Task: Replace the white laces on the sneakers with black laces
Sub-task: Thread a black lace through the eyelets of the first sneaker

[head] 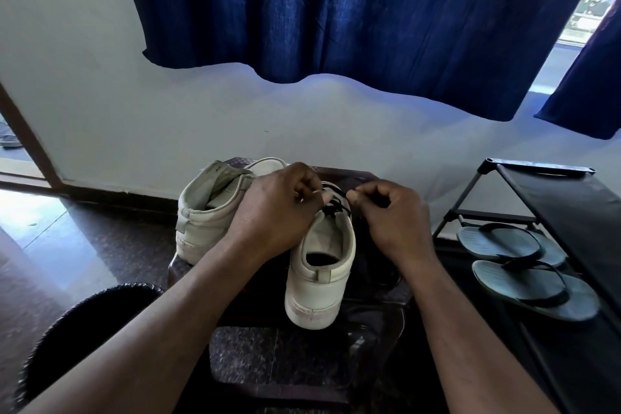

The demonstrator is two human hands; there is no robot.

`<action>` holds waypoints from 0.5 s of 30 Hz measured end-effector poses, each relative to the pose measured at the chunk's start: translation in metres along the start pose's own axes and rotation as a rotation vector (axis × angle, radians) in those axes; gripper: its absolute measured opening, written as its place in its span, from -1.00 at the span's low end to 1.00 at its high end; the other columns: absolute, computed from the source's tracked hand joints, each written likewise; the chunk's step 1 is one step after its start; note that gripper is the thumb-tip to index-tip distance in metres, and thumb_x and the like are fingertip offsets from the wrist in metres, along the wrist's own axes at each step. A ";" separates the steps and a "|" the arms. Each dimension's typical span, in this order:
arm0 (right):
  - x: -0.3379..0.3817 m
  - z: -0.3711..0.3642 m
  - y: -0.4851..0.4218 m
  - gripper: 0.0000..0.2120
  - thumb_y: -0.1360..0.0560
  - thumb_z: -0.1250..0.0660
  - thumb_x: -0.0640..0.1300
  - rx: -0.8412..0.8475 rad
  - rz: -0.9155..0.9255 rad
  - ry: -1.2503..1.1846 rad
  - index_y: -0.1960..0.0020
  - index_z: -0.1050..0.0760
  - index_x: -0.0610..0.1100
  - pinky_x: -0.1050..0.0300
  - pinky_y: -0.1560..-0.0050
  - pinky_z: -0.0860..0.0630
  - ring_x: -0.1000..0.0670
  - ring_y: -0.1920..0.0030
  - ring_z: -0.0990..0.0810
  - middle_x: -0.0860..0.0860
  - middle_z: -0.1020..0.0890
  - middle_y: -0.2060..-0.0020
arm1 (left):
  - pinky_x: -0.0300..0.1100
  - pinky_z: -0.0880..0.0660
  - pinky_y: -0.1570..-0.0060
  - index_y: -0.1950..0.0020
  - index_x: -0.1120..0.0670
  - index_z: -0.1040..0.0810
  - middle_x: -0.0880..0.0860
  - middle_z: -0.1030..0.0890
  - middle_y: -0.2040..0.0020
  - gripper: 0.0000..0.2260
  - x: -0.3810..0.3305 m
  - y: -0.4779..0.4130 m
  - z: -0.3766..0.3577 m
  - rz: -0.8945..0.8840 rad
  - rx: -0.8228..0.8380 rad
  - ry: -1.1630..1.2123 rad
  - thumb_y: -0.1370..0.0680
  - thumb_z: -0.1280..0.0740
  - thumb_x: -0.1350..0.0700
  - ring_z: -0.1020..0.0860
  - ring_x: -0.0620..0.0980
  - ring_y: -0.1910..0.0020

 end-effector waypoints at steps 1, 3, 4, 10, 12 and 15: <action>0.002 0.000 0.000 -0.92 -0.48 -0.56 -0.02 -0.014 -0.004 -0.032 0.13 -0.73 -0.01 0.47 0.16 -0.42 0.29 0.18 -0.64 0.19 -0.72 0.22 | -0.30 -0.44 0.27 0.12 -0.07 -0.62 -0.13 -0.64 0.28 -0.81 -0.002 0.002 0.002 -0.001 -0.002 -0.031 -0.51 -0.49 -0.16 -0.58 -0.20 0.27; 0.007 0.002 0.002 -0.91 -0.48 -0.56 -0.08 -0.068 -0.004 -0.114 0.17 -0.70 -0.07 0.50 0.14 -0.42 0.29 0.16 -0.64 0.18 -0.72 0.13 | -0.29 -0.37 0.36 0.24 -0.05 -0.60 -0.08 -0.61 0.36 -0.70 -0.004 0.006 -0.001 0.003 0.026 -0.104 -0.47 -0.48 -0.26 -0.54 -0.16 0.34; 0.010 0.004 0.003 -0.87 -0.47 -0.55 -0.14 -0.096 0.001 -0.165 0.22 -0.67 -0.12 0.50 0.13 -0.43 0.29 0.14 -0.64 0.17 -0.72 0.09 | -0.28 -0.35 0.36 0.25 -0.05 -0.60 -0.07 -0.60 0.37 -0.69 -0.005 0.007 -0.002 0.003 0.035 -0.133 -0.46 -0.48 -0.27 -0.54 -0.16 0.34; 0.022 -0.016 0.007 -0.67 -0.36 -0.52 -0.15 -0.071 -0.073 -0.586 0.32 -0.45 -0.36 0.07 0.16 -0.55 -0.03 0.21 -0.64 -0.29 -0.68 0.22 | -0.13 -0.49 0.26 0.29 0.02 -0.64 0.01 -0.60 0.37 -0.72 -0.002 0.009 0.006 0.027 -0.013 -0.249 -0.49 -0.43 -0.14 -0.58 -0.06 0.30; 0.025 -0.030 0.010 -0.68 -0.39 -0.60 -0.10 0.034 -0.083 -0.575 0.25 -0.55 -0.29 0.07 0.17 -0.53 -0.01 0.26 -0.58 -0.22 -0.68 0.28 | -0.10 -0.44 0.29 0.29 0.09 -0.62 0.07 -0.56 0.39 -0.70 0.002 0.009 0.007 0.061 -0.007 -0.235 -0.52 -0.40 -0.08 -0.55 0.02 0.30; 0.032 -0.040 0.015 -0.88 -0.47 -0.57 -0.19 0.147 -0.049 -0.426 0.17 -0.64 -0.17 0.18 0.10 -0.59 0.07 0.23 -0.67 0.04 -0.73 0.27 | -0.12 -0.27 0.38 0.40 0.15 -0.41 0.10 -0.41 0.44 -0.59 0.012 0.007 0.007 0.117 -0.008 -0.204 -0.56 -0.37 -0.04 -0.43 0.09 0.35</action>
Point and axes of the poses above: each hand's wrist, its own y-axis away from the middle knuckle, its own z-axis out of the back of the hand, x = y × z, the point moved 8 cm from there along -y, towards the middle knuckle
